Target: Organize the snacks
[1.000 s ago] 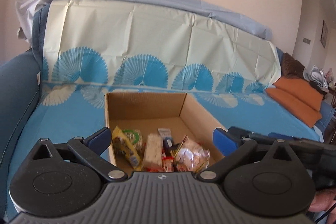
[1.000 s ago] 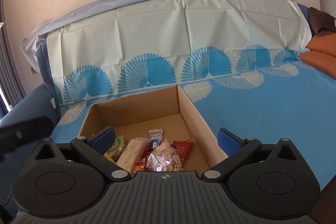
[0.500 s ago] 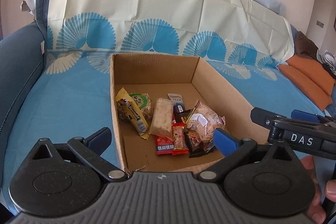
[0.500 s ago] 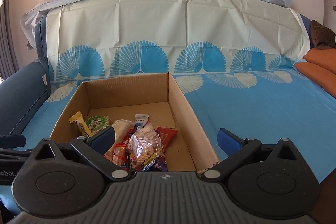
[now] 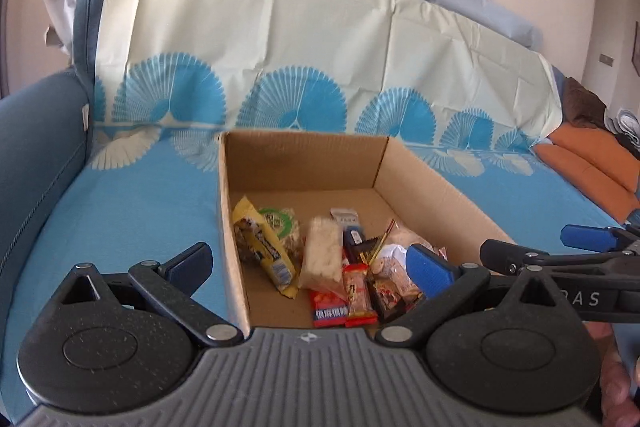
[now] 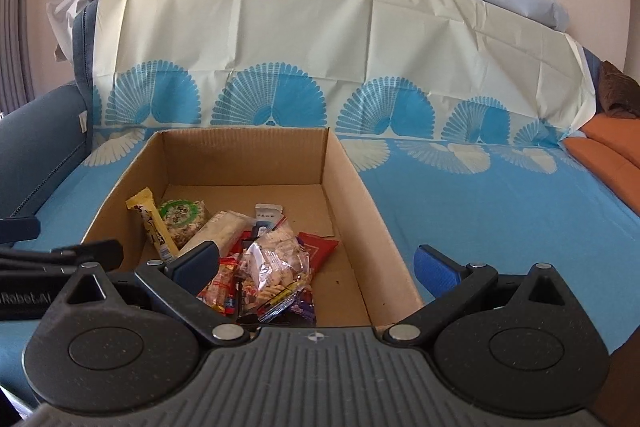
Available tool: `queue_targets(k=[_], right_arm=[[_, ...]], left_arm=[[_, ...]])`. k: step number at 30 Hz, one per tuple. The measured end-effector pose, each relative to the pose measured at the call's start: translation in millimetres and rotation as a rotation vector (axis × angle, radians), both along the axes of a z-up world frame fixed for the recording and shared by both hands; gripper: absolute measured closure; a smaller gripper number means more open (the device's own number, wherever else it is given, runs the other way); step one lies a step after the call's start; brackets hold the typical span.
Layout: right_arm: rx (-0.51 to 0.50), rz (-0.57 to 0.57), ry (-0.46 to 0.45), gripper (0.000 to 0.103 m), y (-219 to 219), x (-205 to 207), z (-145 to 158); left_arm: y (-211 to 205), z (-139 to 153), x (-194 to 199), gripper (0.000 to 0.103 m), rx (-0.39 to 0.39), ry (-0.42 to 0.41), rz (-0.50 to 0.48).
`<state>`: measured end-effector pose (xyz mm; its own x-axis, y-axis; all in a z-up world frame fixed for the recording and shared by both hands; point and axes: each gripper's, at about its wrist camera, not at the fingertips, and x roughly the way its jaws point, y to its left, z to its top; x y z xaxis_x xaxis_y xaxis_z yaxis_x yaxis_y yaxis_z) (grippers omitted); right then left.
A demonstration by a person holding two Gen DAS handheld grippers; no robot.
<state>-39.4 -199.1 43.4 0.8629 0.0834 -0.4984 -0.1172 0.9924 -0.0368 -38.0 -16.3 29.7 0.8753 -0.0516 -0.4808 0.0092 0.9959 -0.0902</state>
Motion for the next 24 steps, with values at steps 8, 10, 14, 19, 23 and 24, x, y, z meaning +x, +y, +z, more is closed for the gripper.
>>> queue_targets(k=[8, 10, 14, 19, 23, 24], right_arm=[[-0.016, -0.007, 0.011, 0.001, 0.9, 1.9, -3.7], [-0.016, -0.004, 0.013, 0.001, 1.4, 2.7, -3.8], [-0.022, -0.006, 0.012, 0.001, 3.1, 2.7, -4.3], [-0.023, -0.006, 0.013, 0.001, 3.5, 2.4, -5.0], [-0.029, -0.008, 0.014, 0.001, 3.9, 2.3, -6.2], [-0.029, -0.007, 0.014, 0.001, 3.9, 2.4, -6.3]], left_arm=[[1.9, -5.7, 7.2, 0.0, -0.037, 0.067, 0.004], [2.4, -6.2, 7.4, 0.0, -0.034, 0.069, 0.005], [3.0, -7.2, 7.8, 0.0, -0.042, 0.08, 0.005], [1.8, -6.8, 8.3, 0.0, -0.044, 0.081, 0.004], [2.3, -8.1, 8.8, 0.0, -0.048, 0.088, 0.004], [2.4, -8.2, 8.6, 0.0, -0.048, 0.089, 0.004]])
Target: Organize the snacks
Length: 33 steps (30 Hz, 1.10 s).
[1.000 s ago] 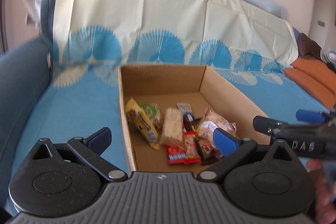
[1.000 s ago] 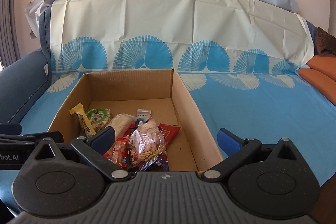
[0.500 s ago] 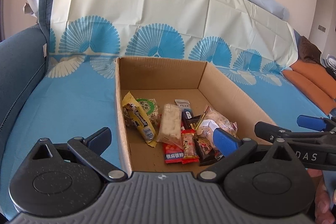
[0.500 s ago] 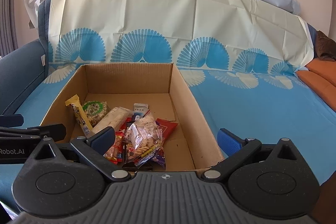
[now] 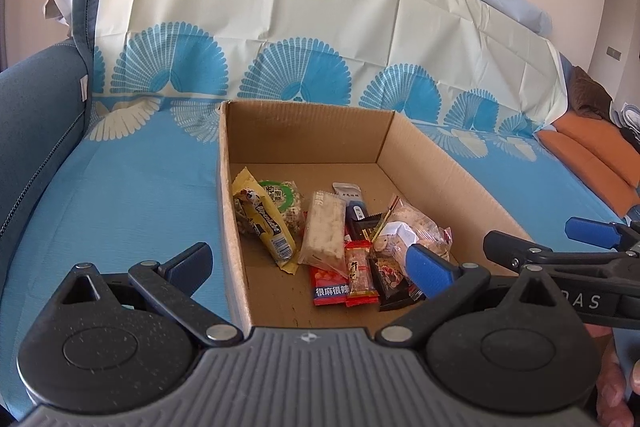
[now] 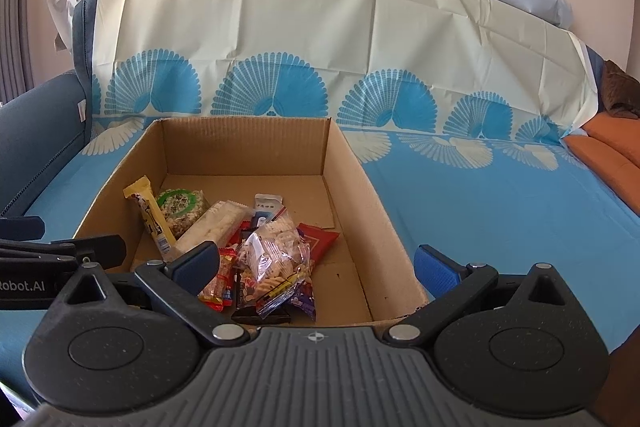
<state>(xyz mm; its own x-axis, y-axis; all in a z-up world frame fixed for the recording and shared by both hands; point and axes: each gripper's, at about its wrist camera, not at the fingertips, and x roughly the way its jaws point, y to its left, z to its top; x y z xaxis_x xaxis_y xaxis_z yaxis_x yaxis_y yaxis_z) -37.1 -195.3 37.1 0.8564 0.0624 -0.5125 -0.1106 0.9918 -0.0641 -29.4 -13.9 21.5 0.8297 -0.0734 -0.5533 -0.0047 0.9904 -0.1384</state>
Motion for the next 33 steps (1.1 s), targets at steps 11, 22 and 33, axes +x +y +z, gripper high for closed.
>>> queue_targets(k=[11, 22, 33], right_arm=[[-0.002, -0.001, 0.002, 0.001, 1.2, 0.1, -0.2], [-0.003, -0.002, 0.0, 0.001, 0.9, 0.6, -1.1], [-0.005, -0.002, 0.0, 0.001, 0.9, 1.3, -0.9]], left_arm=[[1.3, -1.0, 0.8, 0.0, -0.004, 0.008, 0.003], [3.0, -1.7, 1.8, 0.0, -0.007, 0.017, 0.005], [2.6, -2.1, 2.5, 0.0, -0.011, 0.018, 0.002]])
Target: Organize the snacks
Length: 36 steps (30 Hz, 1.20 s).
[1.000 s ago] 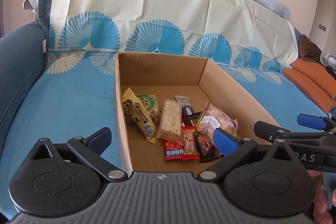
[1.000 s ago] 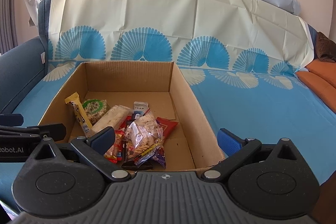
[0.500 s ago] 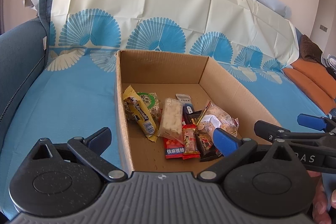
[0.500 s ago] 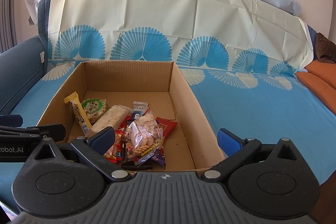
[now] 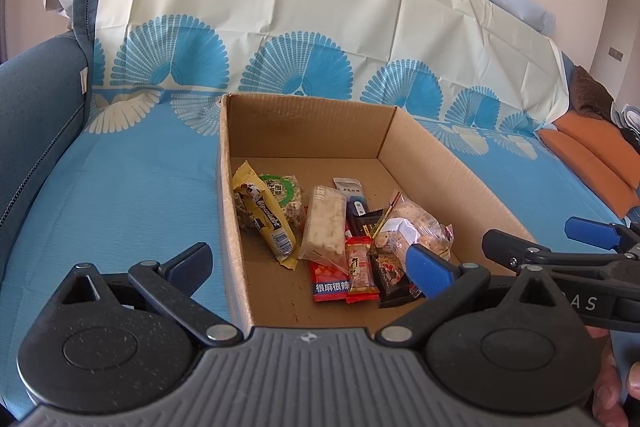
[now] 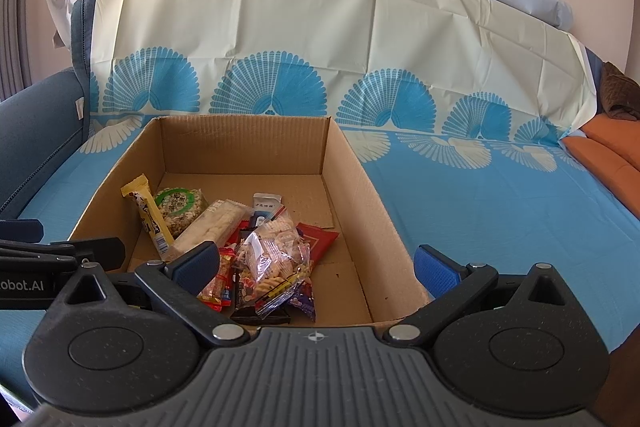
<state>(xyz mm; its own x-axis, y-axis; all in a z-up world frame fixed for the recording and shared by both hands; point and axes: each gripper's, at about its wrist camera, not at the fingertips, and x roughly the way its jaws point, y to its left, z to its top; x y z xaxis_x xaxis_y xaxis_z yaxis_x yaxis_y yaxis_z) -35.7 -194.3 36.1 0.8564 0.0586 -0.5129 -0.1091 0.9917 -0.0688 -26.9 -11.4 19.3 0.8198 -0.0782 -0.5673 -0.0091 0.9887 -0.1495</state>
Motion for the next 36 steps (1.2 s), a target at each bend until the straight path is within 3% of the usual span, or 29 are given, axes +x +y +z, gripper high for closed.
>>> queue_targets(k=[36], right_arm=[[0.014, -0.021, -0.018, 0.001, -6.5, 5.3, 2.4]], left_arm=[[-6.2, -4.4, 8.4, 0.0, -0.001, 0.018, -0.022]])
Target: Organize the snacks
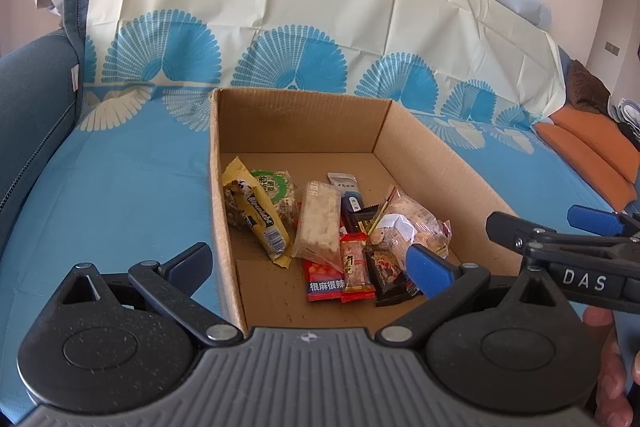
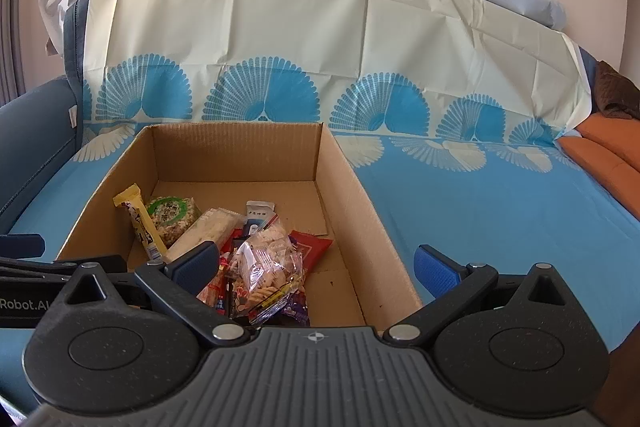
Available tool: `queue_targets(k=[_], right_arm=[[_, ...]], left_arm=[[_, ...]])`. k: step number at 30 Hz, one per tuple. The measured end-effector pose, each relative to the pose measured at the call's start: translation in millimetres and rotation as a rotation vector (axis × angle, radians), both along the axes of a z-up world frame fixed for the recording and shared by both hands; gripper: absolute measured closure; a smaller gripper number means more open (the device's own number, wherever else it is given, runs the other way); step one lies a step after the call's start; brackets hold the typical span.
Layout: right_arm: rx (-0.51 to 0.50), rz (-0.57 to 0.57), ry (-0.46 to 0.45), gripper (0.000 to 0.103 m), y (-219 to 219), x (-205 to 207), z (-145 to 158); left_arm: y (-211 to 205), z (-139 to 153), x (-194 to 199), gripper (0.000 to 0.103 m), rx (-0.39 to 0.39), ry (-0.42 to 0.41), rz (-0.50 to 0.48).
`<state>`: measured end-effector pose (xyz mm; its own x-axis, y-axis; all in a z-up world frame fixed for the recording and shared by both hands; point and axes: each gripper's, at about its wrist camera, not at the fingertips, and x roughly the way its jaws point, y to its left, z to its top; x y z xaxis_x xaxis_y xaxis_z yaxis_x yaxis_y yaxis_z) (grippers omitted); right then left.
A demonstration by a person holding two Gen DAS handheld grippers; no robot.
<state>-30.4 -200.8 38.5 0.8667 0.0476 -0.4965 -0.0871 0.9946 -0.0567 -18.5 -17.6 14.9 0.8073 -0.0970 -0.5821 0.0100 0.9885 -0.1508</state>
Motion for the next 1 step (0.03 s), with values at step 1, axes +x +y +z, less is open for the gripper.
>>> queue_targets(k=[1], right_arm=[[0.011, -0.002, -0.011, 0.001, -2.4, -0.4, 1.6]], left_arm=[[-0.4, 0.1, 0.6, 0.0, -0.007, 0.003, -0.002]])
